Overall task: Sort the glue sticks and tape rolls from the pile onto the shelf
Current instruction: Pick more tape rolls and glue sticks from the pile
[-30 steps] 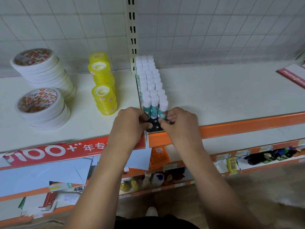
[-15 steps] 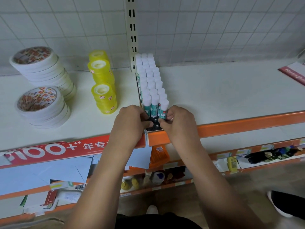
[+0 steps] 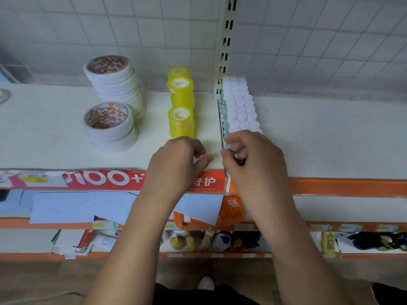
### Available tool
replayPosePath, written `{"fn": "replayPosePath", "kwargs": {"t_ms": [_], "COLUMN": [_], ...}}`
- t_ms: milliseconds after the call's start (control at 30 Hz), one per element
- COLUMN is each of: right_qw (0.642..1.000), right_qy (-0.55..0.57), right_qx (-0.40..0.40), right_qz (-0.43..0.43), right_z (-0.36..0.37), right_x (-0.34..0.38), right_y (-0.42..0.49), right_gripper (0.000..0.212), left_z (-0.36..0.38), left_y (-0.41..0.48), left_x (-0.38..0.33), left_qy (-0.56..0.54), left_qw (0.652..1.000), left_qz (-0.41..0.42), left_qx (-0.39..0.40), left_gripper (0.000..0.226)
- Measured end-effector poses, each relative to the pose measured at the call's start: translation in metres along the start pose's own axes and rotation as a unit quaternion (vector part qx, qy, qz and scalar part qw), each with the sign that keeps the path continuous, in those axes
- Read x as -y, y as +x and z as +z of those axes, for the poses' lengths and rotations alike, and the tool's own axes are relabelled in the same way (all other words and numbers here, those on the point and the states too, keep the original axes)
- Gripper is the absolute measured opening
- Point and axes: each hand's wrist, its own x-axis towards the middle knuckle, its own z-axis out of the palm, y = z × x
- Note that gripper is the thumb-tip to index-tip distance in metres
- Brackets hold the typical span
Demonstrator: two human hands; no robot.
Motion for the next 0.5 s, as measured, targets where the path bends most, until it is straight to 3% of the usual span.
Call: {"fn": "replayPosePath", "kwargs": {"t_ms": [133,300,500], "right_qw": [0.995,0.972,0.944], "right_qy": [0.024,0.016,0.036], "right_qx": [0.071,0.167,0.218], "right_qz": [-0.064,-0.163,-0.246], "right_z": [0.038,0.098,0.187], "right_x": [0.046,0.12,0.231], "right_y": [0.005,0.009,-0.001], "right_gripper": [0.019,0.026,0.03], "left_z": [-0.038,-0.093,-0.173], "left_y": [-0.022,-0.054,-0.099], "left_x": [0.044,0.115,0.22], "left_qy": [0.038,0.063,0.097], "left_qw": [0.999,0.992,0.976], "left_qz": [-0.015,-0.103,-0.185], "left_qx": [-0.015,-0.04,-0.054], "left_gripper": [0.021,0.024,0.025]}}
